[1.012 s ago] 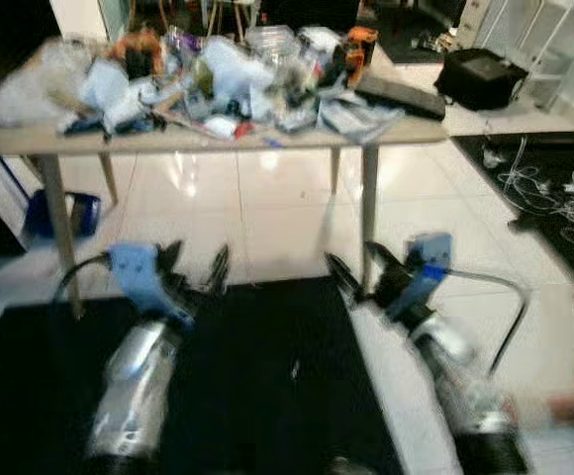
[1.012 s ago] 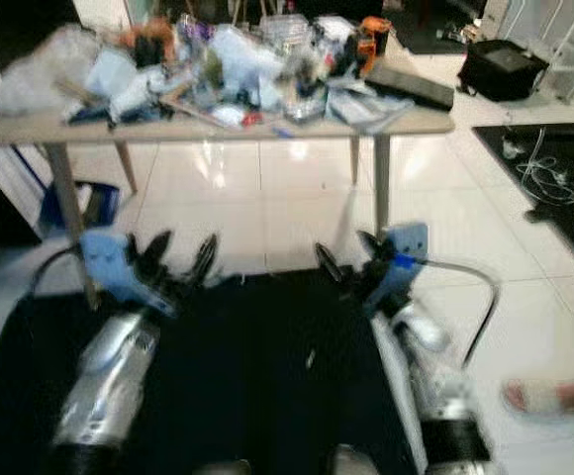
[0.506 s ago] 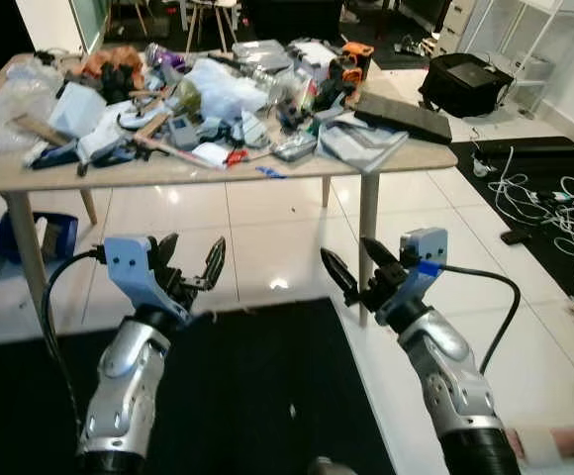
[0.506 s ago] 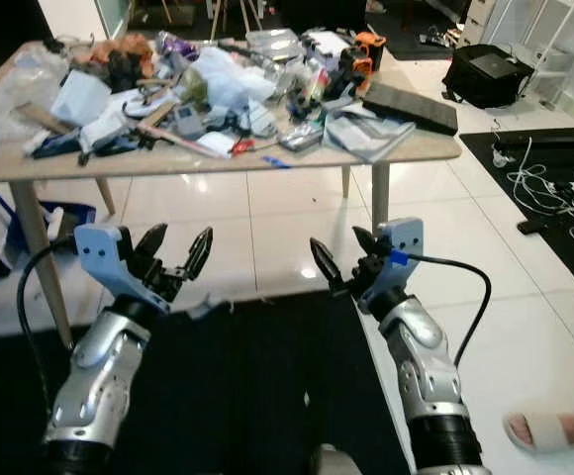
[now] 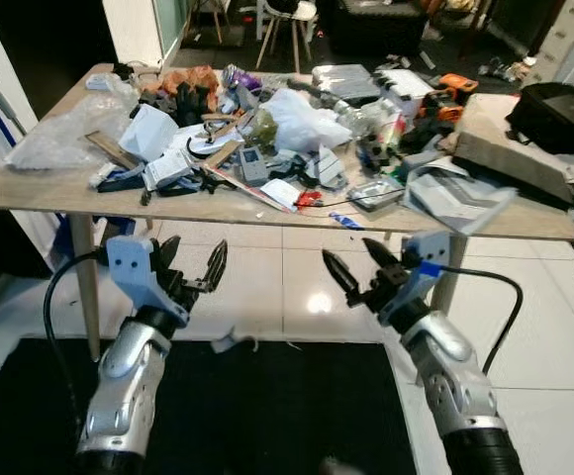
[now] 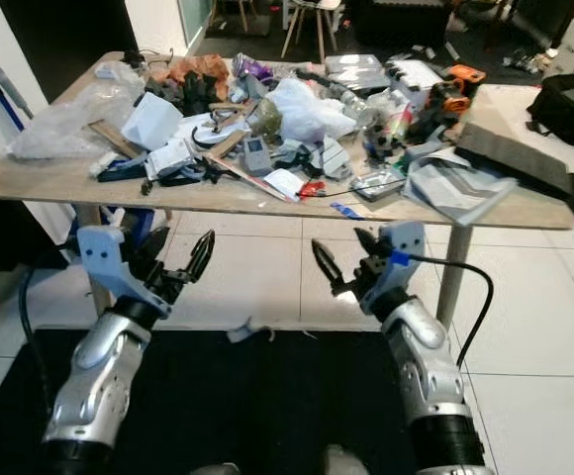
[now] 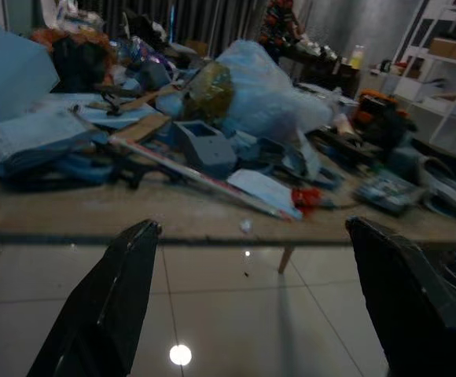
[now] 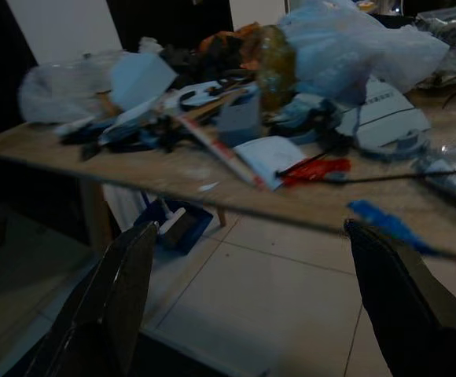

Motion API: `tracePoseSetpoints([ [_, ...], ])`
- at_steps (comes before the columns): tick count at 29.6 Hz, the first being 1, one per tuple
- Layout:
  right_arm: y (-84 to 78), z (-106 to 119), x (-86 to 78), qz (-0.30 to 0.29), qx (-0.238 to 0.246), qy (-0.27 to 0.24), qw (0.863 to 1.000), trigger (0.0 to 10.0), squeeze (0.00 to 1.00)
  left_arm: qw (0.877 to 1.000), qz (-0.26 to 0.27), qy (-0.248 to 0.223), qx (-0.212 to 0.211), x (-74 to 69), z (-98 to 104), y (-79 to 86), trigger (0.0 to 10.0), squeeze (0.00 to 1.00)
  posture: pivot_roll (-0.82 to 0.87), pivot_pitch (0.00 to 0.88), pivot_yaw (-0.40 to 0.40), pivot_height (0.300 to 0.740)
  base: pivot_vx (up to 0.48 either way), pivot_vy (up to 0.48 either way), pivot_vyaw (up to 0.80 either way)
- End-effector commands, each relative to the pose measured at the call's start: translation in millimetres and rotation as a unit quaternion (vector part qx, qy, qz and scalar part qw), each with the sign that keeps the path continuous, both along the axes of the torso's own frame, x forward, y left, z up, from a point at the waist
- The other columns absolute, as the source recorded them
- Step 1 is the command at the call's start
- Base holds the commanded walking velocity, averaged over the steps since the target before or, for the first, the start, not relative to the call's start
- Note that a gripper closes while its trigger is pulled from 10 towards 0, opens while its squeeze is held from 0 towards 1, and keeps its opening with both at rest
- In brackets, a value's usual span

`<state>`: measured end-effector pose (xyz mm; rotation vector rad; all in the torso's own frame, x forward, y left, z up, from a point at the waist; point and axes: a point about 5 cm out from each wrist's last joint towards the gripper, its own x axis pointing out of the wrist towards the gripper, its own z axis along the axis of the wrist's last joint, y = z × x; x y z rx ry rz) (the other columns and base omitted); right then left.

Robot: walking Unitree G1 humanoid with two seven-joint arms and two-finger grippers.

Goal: Picking trash to rubbish bin

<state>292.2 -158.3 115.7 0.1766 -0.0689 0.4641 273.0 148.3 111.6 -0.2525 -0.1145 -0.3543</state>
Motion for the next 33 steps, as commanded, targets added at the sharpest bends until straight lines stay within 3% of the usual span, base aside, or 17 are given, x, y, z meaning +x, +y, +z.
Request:
tracePoseSetpoints([
  [1,-3.0,-1,-0.9,-0.004,-0.003,0.004,1.0,10.0,0.0,1.0,-0.005,0.002,-0.004,0.2,0,-2.7,10.0,0.0,0.0,0.0,-0.011,0.74,0.442,0.0,0.0],
  [12,-2.4,-1,-0.6,0.005,-0.01,0.005,1.0,10.0,0.0,1.0,-0.005,0.002,-0.006,0.3,0,-2.1,10.0,0.0,0.0,0.0,-0.011,0.74,0.442,0.0,0.0],
  [18,-0.5,2,-1.0,0.056,-0.044,0.004,0.997,10.0,0.0,1.0,-0.005,0.001,-0.009,-0.3,0,-1.5,10.0,0.0,0.0,0.0,-0.009,0.74,0.433,0.0,0.0],
  [21,1.4,6,-5.0,0.129,-0.109,0.017,0.985,10.0,0.0,0.999,-0.023,-0.018,-0.024,-3.0,4,-2.1,10.0,0.0,-0.01,0.0,-0.008,0.74,0.0,0.0,0.0],
  [25,-0.8,4,-5.8,0.153,-0.152,0.032,0.976,10.0,0.0,0.998,-0.05,-0.035,-0.02,-6.0,7,-4.8,10.0,0.0,-0.01,0.0,-0.017,0.74,0.0,0.0,0.0],
  [26,-3.4,8,-5.0,0.168,-0.17,0.042,0.97,10.0,0.0,0.994,-0.09,-0.058,0.034,-10.7,7,-7.8,10.0,0.0,-0.01,0.0,-0.017,0.74,0.0,0.0,0.0],
  [27,-3.5,10,-6.3,0.185,-0.177,0.046,0.966,10.0,0.0,0.991,-0.107,-0.063,0.049,-12.9,7,-7.9,10.0,0.0,-0.02,0.0,-0.022,0.74,0.0,0.0,0.0],
  [33,1.3,15,-11.4,0.242,-0.211,0.054,0.946,10.0,0.0,0.986,-0.138,-0.067,0.069,-16.9,7,-2.7,10.0,0.0,-0.02,0.0,-0.021,0.74,0.0,0.0,0.0],
])
